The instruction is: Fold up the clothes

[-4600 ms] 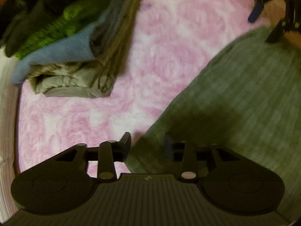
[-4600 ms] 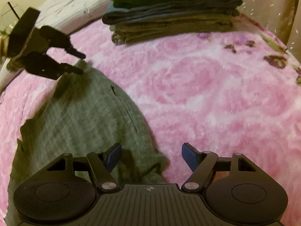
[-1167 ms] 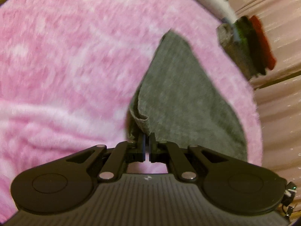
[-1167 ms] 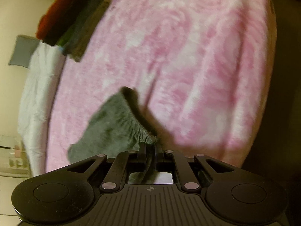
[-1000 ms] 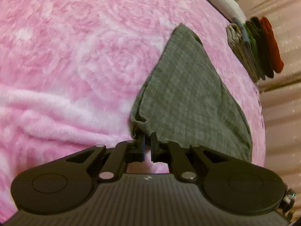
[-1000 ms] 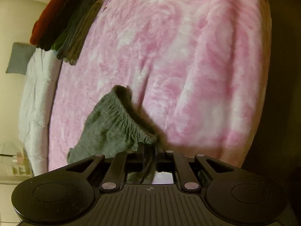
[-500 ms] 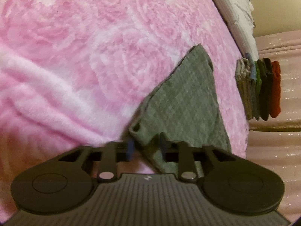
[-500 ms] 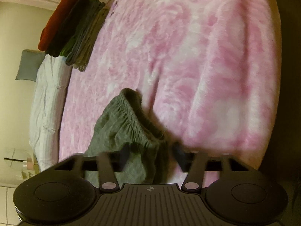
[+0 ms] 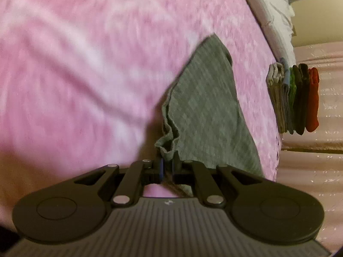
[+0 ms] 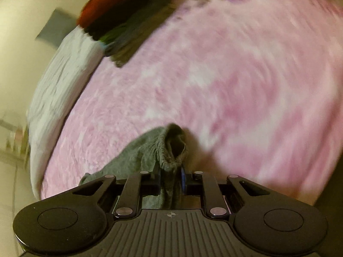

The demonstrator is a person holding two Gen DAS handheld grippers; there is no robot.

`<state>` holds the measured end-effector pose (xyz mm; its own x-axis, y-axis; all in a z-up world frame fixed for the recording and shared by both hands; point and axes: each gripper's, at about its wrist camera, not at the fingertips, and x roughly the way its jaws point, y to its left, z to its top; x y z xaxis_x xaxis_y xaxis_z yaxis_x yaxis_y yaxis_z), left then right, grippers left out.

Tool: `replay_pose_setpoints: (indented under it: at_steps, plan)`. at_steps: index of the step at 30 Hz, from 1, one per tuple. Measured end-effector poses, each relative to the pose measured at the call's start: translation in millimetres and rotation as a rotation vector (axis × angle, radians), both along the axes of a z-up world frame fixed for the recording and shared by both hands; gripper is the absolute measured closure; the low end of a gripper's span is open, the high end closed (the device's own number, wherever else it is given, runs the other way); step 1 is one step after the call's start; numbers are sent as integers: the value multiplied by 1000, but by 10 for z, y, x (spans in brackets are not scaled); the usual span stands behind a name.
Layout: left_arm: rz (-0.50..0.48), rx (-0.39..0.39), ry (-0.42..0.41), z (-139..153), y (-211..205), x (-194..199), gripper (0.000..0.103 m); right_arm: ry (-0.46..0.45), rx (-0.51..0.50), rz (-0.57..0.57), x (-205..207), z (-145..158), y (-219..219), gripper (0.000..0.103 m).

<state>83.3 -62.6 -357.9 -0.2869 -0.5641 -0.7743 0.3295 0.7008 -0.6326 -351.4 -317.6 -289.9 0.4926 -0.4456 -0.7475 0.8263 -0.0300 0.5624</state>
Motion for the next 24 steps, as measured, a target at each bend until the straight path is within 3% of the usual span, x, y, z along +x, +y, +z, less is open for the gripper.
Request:
replay_pose_setpoints:
  at_steps: [5, 10, 12, 13, 14, 16, 19, 21, 24]
  plan:
    - [-14, 48, 94, -84, 0, -836, 99, 133, -87, 176, -214, 190, -509, 88]
    - [-148, 36, 33, -125, -222, -1349, 97, 181, -78, 220, -534, -17, -921, 87]
    - [-213, 49, 3, -160, -285, -1426, 96, 168, -38, 166, -640, -216, -944, 87]
    - [-257, 46, -6, -146, -312, -1408, 92, 192, -27, 130, -655, -301, -909, 80]
    - [-307, 46, -12, -122, -337, -1374, 90, 215, -15, 95, -671, -386, -874, 59]
    - [-423, 72, -16, -42, -395, -1246, 82, 245, -38, 14, -731, -459, -762, 43]
    - [-584, 86, -49, 136, -438, -887, 81, 243, -51, -154, -882, -392, -456, 43]
    - [-680, 78, -128, 248, -498, -633, 81, 247, -38, -280, -972, -325, -159, 42]
    - [-766, 23, -215, 229, -865, -419, 77, 164, -3, -367, -935, -262, 408, 42]
